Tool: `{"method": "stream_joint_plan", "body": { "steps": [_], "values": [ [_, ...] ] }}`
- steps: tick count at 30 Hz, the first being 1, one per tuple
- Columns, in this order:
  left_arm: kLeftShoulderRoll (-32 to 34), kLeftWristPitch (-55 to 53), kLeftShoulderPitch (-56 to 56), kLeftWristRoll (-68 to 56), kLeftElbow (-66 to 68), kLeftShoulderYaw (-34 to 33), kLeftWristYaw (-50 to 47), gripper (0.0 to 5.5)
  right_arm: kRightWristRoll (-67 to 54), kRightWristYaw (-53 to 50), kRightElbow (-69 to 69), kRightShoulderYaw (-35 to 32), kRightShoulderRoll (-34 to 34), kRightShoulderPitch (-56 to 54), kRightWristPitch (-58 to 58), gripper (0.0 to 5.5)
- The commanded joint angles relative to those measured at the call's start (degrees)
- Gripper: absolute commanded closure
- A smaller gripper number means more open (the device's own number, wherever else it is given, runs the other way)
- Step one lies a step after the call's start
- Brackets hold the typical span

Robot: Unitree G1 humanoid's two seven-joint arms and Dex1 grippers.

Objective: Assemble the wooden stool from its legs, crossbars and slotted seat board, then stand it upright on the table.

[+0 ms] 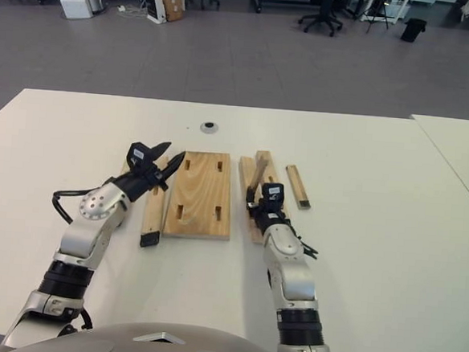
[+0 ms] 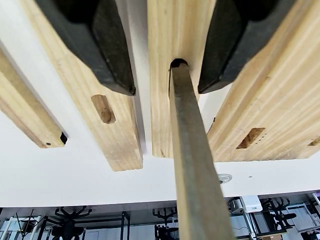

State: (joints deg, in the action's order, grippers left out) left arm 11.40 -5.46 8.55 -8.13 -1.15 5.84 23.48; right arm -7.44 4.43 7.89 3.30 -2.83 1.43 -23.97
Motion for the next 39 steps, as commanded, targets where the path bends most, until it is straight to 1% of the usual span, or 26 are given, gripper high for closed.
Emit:
{"method": "stream_joint_plan", "body": {
  "steps": [1, 3, 5, 9, 13, 16, 24, 28, 30, 31, 32, 33, 37, 39],
  "values": [
    [-0.31, 0.06, -0.64, 1.33, -1.16, 0.74, -0.82, 3.25, -1.31, 0.28, 7.27, -0.87, -0.83, 1.95, -5.65, 2.43],
    [-0.34, -0.31, -0.96, 1.25, -2.19, 1.08, -0.82, 3.25, -2.39, 0.49, 12.10, -1.95, -1.72, 3.60, -9.13, 2.09],
    [-0.47, -0.69, -1.43, 1.34, -3.01, 1.11, -1.00, 3.25, -3.52, 0.98, 16.07, -2.77, -2.78, 5.41, -12.62, 1.90],
    [-0.71, -1.13, -2.54, 1.76, -3.86, 1.05, -1.66, 3.25, -5.44, 3.05, 21.49, -1.70, -4.44, 8.18, -18.03, 1.90],
    [-1.02, -1.54, -2.60, 1.96, -4.28, 1.41, -1.73, 3.25, -6.71, 4.59, 22.67, 0.16, -4.50, 8.98, -20.42, 1.90],
    [-1.23, -1.96, -2.35, 1.91, -4.92, 1.69, -1.56, 3.25, -6.28, 4.51, 21.66, 0.61, -5.01, 9.21, -21.18, 1.90],
    [-1.59, -2.35, -0.44, 1.36, -5.22, 2.89, -0.29, 3.25, -5.59, 2.00, 16.76, -0.33, -3.09, 9.22, -22.53, 1.90],
    [-2.08, -2.00, -0.58, 1.31, -5.23, 3.23, -0.24, 3.25, -4.44, 2.01, 15.25, 0.02, -4.76, 8.78, -23.32, 2.45],
    [-2.26, -1.62, -0.28, 1.29, -5.11, 2.66, -0.59, 3.25, -3.96, 2.02, 14.97, 0.16, -5.34, 8.70, -23.39, 2.92],
    [-2.38, -1.64, 0.09, 0.93, -5.25, 2.12, -0.73, 3.25, -3.75, 1.99, 14.88, 0.16, -5.42, 8.67, -23.45, 3.05],
    [-2.44, -1.75, 0.48, 0.54, -5.37, 1.58, -0.82, 3.25, -3.56, 1.91, 14.83, 0.13, -5.43, 8.69, -23.56, 3.33],
    [-2.78, -2.07, 0.68, -0.21, -5.75, 0.71, -1.23, 3.25, -3.43, 2.15, 14.53, 0.16, -5.66, 8.44, -23.72, 3.45],
    [-3.15, -3.78, 1.78, -3.96, -6.60, -3.29, -1.99, 3.25, -3.37, 3.03, 13.80, 0.25, -6.20, 7.86, -23.15, 3.45],
    [-2.73, -4.77, 2.65, -6.48, -6.84, -5.01, -0.89, 3.25, -5.29, 4.14, 13.69, -1.08, -5.18, 5.95, -22.18, 3.45]
  ]
}}
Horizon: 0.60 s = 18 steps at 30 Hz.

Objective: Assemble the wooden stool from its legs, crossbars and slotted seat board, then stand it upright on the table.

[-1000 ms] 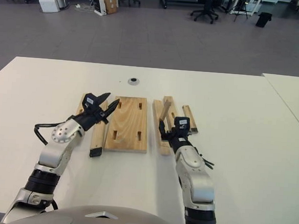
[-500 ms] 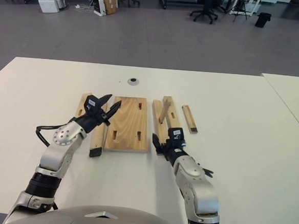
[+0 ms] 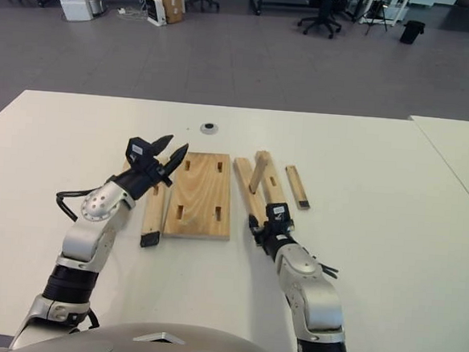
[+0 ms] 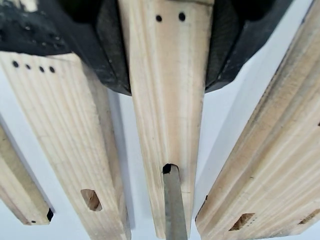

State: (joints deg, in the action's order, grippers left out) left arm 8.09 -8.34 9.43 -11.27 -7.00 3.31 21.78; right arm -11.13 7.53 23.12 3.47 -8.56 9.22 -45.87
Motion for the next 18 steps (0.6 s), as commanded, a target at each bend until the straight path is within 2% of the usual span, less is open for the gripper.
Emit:
{"method": "stream_joint_plan", "body": {
  "steps": [1, 4, 7, 10, 14, 18],
  "values": [
    [1.19, -2.36, 2.65, -4.77, -0.98, -3.23, 1.99, 3.25, -3.75, 1.90, -0.86, -2.95, 1.53, -3.59, 0.16, 3.45],
    [4.11, -3.69, 6.97, -9.00, 0.38, -6.23, 5.71, 3.25, -10.03, 5.54, 0.88, -8.63, 0.89, -10.91, 1.15, 3.45],
    [6.31, -4.93, 16.86, -13.37, 6.44, -11.02, 7.14, 3.25, -19.31, 6.34, 0.64, -16.70, 0.59, -20.47, -1.89, 3.45],
    [8.85, -14.61, 24.31, -22.79, 8.81, -11.72, 15.13, 3.25, -33.76, 9.01, 2.09, -22.35, -0.50, -27.84, -7.44, 3.45],
    [10.14, -22.80, 31.11, -29.04, 11.84, -13.06, 18.09, 3.25, -45.88, 9.85, 2.12, -24.90, -4.81, -31.99, -13.85, 3.45],
    [10.91, -28.34, 34.81, -33.25, 13.65, -14.32, 20.05, 2.61, -56.35, 10.22, 1.66, -25.67, -8.21, -33.65, -17.12, 3.45]
  ]
}}
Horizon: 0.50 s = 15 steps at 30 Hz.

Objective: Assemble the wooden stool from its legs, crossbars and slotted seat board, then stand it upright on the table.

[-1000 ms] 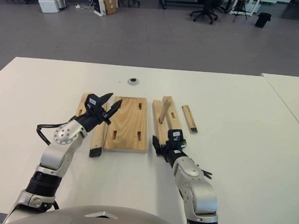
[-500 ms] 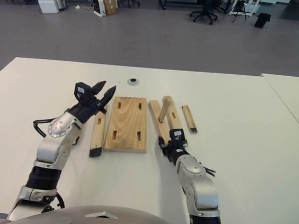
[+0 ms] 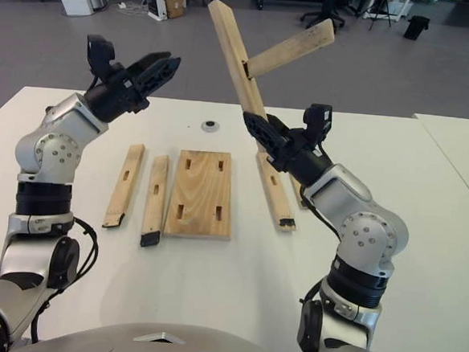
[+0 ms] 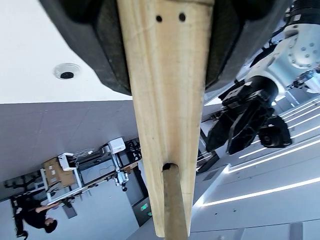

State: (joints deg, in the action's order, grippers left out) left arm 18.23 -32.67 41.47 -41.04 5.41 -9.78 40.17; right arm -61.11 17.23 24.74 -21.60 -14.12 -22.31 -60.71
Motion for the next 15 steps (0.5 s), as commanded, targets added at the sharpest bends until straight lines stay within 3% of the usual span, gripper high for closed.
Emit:
{"method": "stream_joint_plan", "body": {
  "steps": [1, 8, 15],
  "values": [
    [0.96, -5.36, 3.22, -4.77, 1.61, -1.67, 2.27, 2.43, -8.48, 0.54, -0.17, -0.46, -3.75, -2.04, -2.86, 3.45],
    [0.25, -14.18, 3.32, -15.72, -0.26, -5.99, 3.83, 1.11, -16.22, 1.54, -1.43, 2.28, -9.05, -0.26, -3.80, 3.45],
    [-0.65, -19.00, 2.03, -20.87, -0.94, -6.34, 3.62, 1.06, -18.58, 3.91, -0.45, 5.18, -11.53, 2.16, -2.56, 3.45]
  ]
}}
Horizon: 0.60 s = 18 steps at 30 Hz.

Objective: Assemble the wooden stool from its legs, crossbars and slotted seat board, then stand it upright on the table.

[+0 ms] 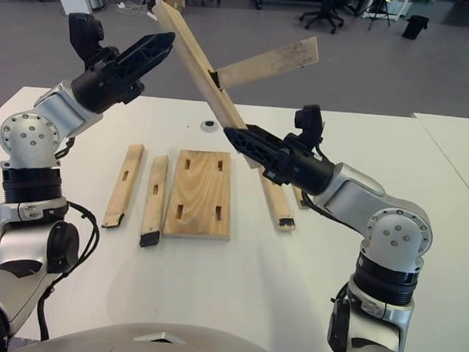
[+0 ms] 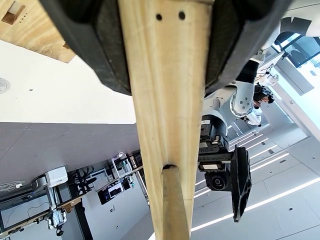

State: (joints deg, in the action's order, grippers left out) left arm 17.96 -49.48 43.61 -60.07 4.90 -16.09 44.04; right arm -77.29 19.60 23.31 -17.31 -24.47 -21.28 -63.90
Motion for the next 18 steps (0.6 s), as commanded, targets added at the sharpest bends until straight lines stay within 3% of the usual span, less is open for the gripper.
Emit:
{"method": "stream_joint_plan", "body": {
  "steps": [1, 11, 18],
  "values": [
    [-0.40, -2.86, -0.23, -2.46, -0.33, 0.03, -0.33, 1.06, -3.16, 1.91, 1.20, 0.97, -1.34, 1.23, 0.87, 3.45],
    [0.20, -2.34, -3.23, -1.35, 1.92, -0.54, -1.39, 1.06, -4.61, 2.77, 0.94, 2.51, -4.19, 1.95, 2.89, 3.45],
    [-0.52, -1.20, -12.40, -3.63, -5.20, -4.54, -5.93, 1.06, 11.21, 1.84, -6.35, 3.45, -6.16, 8.99, 8.44, 3.45]
  ]
}}
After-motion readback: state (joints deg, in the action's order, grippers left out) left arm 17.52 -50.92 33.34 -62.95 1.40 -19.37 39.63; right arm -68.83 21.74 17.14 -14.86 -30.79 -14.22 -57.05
